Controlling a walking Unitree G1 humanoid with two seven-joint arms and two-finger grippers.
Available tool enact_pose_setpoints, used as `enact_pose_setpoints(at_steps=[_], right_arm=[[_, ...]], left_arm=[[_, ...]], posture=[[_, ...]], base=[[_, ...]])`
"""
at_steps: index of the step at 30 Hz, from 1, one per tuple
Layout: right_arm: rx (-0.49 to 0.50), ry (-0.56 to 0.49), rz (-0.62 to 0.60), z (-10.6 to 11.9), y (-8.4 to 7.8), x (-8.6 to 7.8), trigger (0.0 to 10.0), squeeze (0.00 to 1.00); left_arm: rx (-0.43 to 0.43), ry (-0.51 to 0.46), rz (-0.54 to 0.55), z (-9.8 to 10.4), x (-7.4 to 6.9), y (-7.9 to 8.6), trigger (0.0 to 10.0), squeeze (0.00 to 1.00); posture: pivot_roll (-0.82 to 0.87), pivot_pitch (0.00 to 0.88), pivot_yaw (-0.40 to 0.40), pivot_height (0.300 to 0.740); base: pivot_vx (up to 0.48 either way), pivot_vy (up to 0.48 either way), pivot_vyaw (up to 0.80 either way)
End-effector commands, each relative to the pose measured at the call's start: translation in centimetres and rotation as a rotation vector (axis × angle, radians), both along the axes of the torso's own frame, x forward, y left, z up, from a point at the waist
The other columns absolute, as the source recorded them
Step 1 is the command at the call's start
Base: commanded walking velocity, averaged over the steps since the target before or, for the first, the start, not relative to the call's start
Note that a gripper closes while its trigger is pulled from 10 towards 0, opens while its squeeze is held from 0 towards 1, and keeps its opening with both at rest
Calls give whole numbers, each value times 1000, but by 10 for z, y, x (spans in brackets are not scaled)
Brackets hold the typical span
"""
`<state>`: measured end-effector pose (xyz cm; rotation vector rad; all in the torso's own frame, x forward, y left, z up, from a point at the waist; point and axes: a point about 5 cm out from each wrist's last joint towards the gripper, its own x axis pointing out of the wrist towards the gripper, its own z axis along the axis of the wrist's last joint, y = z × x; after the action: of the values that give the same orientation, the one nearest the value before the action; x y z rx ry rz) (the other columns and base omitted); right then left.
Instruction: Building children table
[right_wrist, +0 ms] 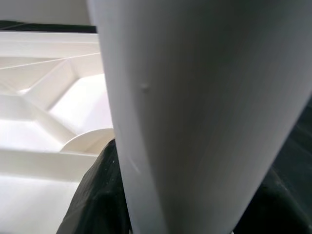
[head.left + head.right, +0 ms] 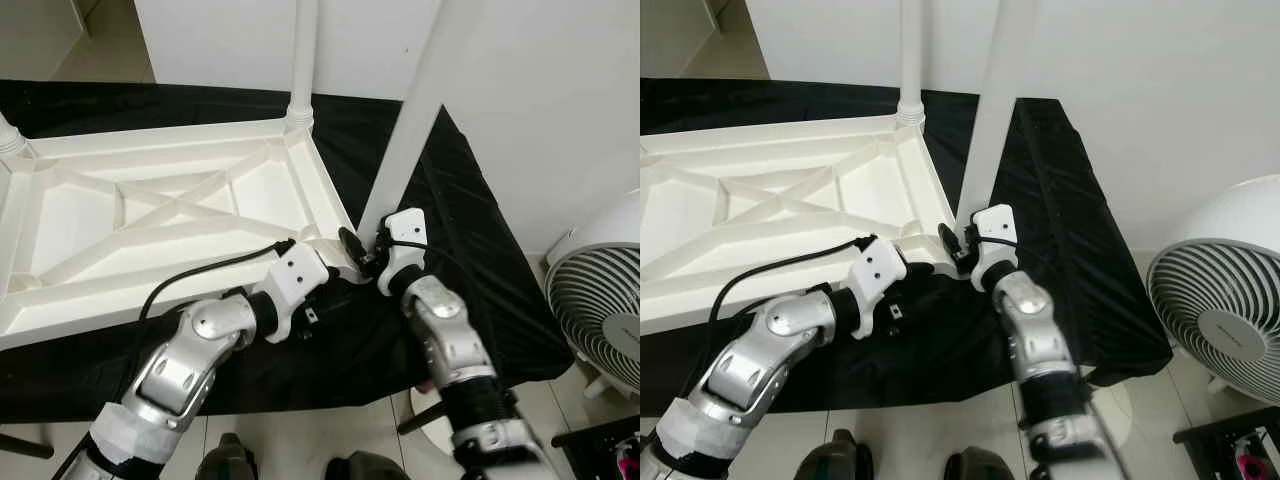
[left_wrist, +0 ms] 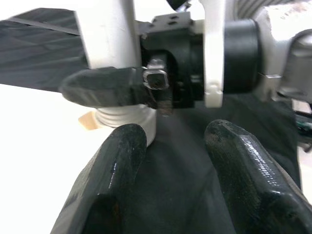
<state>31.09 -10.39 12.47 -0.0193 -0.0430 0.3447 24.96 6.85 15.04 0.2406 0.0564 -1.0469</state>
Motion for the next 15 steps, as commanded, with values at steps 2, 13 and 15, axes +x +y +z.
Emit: enact_pose_setpoints(at_steps=[2,13,15], right_arm=[[34,34,-218,-5,-12,-1,10000,0],[55,59,-275,1,-12,-9,10000,0],[71,56,-268,3,-11,-9,10000,1000]], left_arm=[[2,-53,112,4,9,5,10000,0],[33,-102,140,7,14,6,10000,0],[35,-101,138,6,14,6,10000,0]], posture=[[8,28,-65,740],[13,15,-67,740],[15,11,-69,740]], base=[[0,0,0],[0,0,0],[0,0,0]])
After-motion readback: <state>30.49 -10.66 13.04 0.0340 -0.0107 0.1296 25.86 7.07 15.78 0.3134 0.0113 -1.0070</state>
